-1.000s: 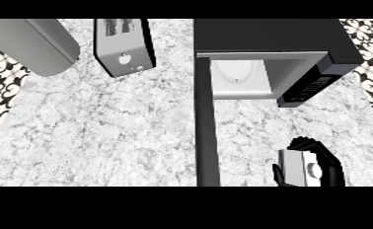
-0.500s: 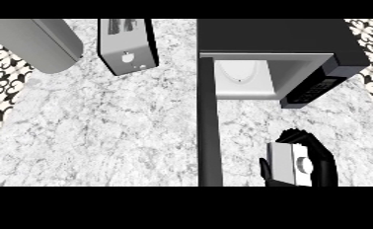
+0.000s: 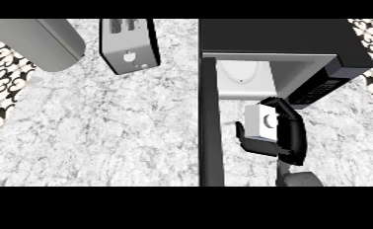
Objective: Pick up the milk, place it into the microwave and close the microwave
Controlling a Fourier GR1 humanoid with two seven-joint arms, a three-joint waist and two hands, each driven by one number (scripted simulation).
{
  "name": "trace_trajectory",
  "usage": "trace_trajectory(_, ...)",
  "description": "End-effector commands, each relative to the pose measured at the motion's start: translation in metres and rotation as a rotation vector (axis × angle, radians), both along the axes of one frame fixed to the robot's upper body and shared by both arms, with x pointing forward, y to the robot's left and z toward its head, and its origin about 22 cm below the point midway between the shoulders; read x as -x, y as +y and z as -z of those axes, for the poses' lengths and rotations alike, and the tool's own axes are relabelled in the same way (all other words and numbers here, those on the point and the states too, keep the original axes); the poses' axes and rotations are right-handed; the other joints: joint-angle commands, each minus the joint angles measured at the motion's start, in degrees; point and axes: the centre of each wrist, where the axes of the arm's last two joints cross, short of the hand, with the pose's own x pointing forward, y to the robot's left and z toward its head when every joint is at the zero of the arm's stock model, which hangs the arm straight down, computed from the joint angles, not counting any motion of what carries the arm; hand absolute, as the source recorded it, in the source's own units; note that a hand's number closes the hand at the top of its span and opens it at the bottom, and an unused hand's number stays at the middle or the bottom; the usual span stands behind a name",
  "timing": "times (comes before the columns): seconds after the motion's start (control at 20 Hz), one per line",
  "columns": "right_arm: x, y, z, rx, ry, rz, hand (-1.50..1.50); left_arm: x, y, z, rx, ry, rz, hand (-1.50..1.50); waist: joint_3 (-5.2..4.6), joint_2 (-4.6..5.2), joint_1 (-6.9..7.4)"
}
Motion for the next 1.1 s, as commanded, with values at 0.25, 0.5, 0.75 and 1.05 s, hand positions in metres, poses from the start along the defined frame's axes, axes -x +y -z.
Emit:
trace_trajectory(0.25, -0.064, -0.003, 0.024, 0.011, 0.094, 0.086, 1.5, 0.013, 0.002, 0.006, -0.002, -0.001, -0.006, -1.5, 0.07, 0.15, 0.76)
trace_trajectory(0.5, -0.091, -0.001, 0.036, 0.076, 0.118, 0.116, 1.5, -0.002, 0.021, 0.004, -0.005, 0.01, -0.007, -1.5, 0.07, 0.3, 0.67)
trace_trajectory(0.75, -0.109, -0.017, 0.041, 0.205, 0.162, 0.167, 1.5, -0.014, 0.01, 0.011, -0.006, 0.0, 0.012, -1.5, 0.13, 0.85, 1.59)
trace_trajectory(1.05, -0.126, -0.017, 0.035, 0.274, 0.154, 0.183, 1.5, -0.015, 0.013, 0.023, -0.01, 0.006, 0.013, -1.5, 0.15, 1.19, 2.69)
